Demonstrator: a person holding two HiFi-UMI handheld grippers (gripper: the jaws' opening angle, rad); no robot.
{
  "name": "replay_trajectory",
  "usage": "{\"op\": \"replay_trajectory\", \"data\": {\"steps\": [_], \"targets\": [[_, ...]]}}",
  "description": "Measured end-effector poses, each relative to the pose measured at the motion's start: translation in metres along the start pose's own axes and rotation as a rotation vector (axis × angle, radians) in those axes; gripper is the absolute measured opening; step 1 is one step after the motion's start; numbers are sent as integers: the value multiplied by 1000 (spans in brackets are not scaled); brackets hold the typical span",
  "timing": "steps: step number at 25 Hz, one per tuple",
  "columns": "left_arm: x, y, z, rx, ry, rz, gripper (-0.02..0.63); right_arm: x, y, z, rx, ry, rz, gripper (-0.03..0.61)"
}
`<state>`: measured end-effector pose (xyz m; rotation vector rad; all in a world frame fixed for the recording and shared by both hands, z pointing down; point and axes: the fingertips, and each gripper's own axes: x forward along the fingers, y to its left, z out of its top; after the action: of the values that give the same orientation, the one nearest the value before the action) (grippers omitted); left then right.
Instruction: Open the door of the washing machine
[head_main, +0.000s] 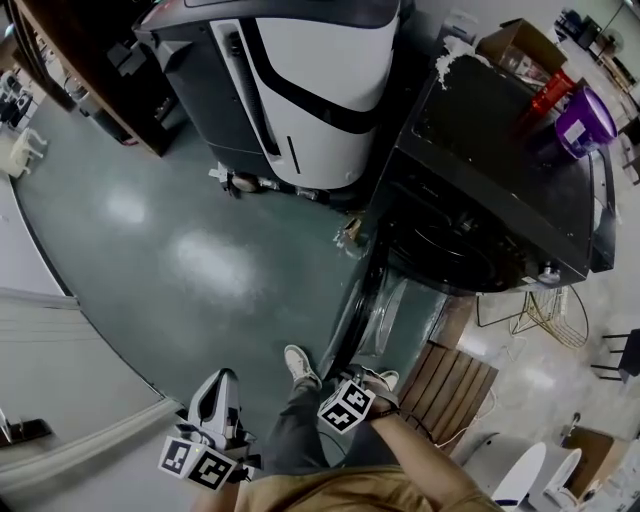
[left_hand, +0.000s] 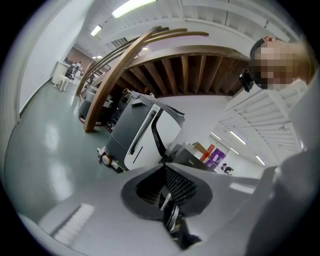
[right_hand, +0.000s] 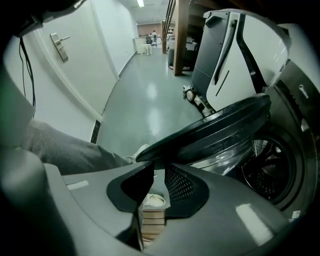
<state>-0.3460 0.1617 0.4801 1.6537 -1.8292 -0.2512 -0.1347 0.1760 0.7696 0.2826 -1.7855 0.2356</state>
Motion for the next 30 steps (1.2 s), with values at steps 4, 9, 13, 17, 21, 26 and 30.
{"op": "replay_trajectory", "data": {"steps": [4, 9, 13, 17, 21, 26, 30], "targets": [[-6, 7, 4, -7, -12, 16, 60, 0, 2, 22, -18, -28, -17, 72], [-12, 18, 14, -11, -38, 43, 60, 5, 7, 44, -105, -30, -29, 63], [-13, 30, 21, -17, -59, 68, 60, 8, 8, 66, -142, -56, -39, 63], [-13, 43, 26, -29, -78, 102, 60, 13, 3, 89, -159, -76, -39, 63], [-11, 52, 28, -35, -81, 122, 60, 19, -8, 114, -175, -95, -47, 63], [-6, 62, 33, -42, -76, 141, 60, 23, -21, 145, -185, -114, -76, 63], [5, 69, 40, -37, -68, 143, 60, 30, -34, 166, -194, -128, -92, 63]]}}
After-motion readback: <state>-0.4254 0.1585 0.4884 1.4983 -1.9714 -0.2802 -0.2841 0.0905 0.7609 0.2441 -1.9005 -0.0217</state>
